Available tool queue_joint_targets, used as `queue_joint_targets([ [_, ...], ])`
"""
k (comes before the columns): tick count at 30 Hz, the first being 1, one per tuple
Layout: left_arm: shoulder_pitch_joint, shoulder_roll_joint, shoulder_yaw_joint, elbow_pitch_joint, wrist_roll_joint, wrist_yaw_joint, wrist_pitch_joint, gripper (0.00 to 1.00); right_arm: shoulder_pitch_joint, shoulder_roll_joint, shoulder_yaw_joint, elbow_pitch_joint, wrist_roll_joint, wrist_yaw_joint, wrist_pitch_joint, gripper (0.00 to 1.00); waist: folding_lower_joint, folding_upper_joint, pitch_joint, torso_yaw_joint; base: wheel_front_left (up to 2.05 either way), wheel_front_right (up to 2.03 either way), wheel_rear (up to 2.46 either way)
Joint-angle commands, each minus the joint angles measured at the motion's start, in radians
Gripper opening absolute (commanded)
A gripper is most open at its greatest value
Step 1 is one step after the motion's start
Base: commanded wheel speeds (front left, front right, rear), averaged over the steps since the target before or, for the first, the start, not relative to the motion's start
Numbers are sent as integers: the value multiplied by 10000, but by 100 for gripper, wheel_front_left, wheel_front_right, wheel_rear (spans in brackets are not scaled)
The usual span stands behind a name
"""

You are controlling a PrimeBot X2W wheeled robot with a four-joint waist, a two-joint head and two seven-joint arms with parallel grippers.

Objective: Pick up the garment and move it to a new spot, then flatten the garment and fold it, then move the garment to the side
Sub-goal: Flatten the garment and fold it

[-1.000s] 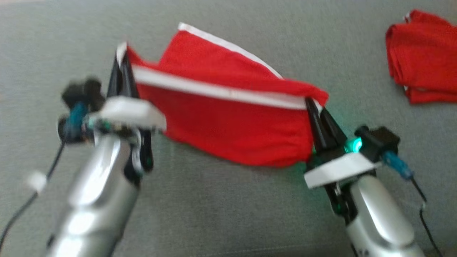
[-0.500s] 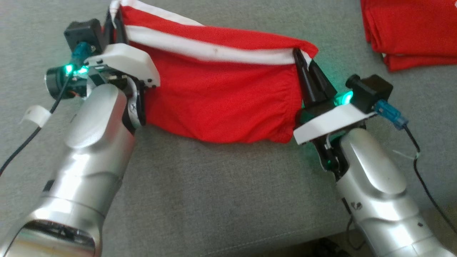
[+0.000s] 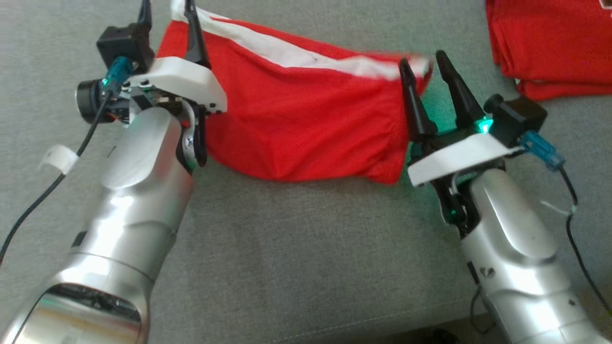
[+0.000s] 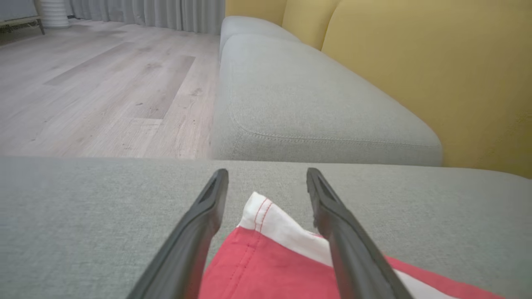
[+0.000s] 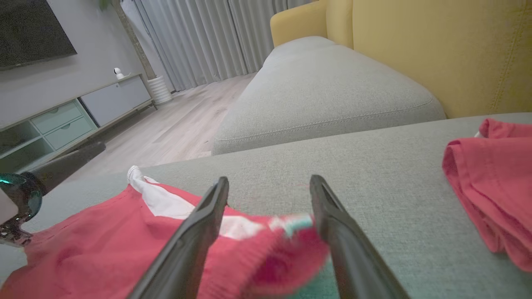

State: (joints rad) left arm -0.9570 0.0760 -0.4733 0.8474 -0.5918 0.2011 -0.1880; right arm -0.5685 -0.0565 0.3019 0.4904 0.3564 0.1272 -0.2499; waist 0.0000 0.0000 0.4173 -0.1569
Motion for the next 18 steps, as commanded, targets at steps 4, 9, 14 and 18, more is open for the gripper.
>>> queue_joint_targets([
  [4, 222, 160, -18, -194, -117, -332, -129, 100, 858, 62, -298, -628, -362, 35, -117, 100, 0, 0, -710, 406, 0, 0, 0],
  [9, 995, 363, -310, -128, -149, -627, 238, 100, 1677, 62, -746, -968, -819, 35, -118, 100, 0, 0, -1398, 590, 0, 0, 0],
  [14, 1712, 746, -434, -37, -304, -737, 980, 100, 2384, 62, -1224, -1413, -1269, 35, -118, 100, 0, 0, -1745, 549, 0, 0, 0],
  [18, 1989, 1070, -357, -76, -387, -575, 1212, 100, 2695, 62, -1437, -1856, -1503, 35, -49, 100, 0, 0, -1672, 365, 0, 0, 0],
])
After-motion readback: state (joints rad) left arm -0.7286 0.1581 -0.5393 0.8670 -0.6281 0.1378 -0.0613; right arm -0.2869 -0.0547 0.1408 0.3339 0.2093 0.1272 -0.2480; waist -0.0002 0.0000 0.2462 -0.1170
